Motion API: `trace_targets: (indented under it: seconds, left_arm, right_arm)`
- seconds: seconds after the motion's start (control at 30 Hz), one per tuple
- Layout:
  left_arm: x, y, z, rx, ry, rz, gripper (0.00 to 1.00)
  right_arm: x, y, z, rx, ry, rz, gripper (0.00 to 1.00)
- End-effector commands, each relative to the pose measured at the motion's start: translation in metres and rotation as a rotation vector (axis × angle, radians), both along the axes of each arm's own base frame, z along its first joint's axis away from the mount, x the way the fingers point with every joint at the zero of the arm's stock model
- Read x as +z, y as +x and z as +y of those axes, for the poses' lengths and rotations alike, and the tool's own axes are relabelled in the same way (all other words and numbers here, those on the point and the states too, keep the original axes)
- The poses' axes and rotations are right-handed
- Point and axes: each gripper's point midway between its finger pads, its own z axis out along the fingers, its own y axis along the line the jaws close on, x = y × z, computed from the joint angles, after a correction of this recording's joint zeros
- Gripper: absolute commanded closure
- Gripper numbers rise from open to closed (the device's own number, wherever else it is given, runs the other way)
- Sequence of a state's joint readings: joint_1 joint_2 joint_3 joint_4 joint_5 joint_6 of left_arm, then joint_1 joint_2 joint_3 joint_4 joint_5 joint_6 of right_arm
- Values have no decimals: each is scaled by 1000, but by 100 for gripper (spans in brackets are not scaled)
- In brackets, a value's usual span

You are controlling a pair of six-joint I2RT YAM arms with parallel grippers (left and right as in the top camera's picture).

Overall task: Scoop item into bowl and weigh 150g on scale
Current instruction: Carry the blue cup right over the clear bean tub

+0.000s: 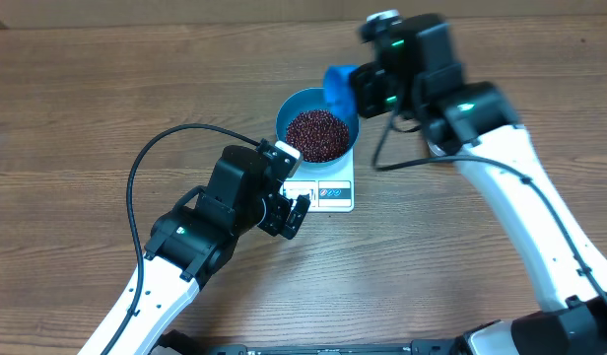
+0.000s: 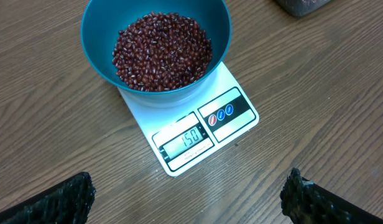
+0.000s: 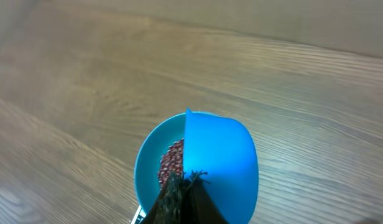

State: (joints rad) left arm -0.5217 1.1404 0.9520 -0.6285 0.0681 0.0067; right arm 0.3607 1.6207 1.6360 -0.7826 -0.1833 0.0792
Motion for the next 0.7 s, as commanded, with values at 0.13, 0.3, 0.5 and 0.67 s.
trace_targets:
  seconds: [0.13, 0.3, 0.5, 0.67]
  left_arm:
    - [7, 5, -1, -7, -2, -22, 0]
    - [7, 5, -1, -7, -2, -21, 0]
    - [7, 5, -1, -7, -2, -21, 1]
    - [7, 5, -1, -7, -2, -21, 0]
  right_arm:
    - [16, 6, -60, -67, 188, 76, 96]
    - [6, 10, -115, -195, 177, 118, 96]
    - [-8, 8, -175, -336, 97, 148, 96]
    - [-19, 2, -209, -436, 11, 174, 96]
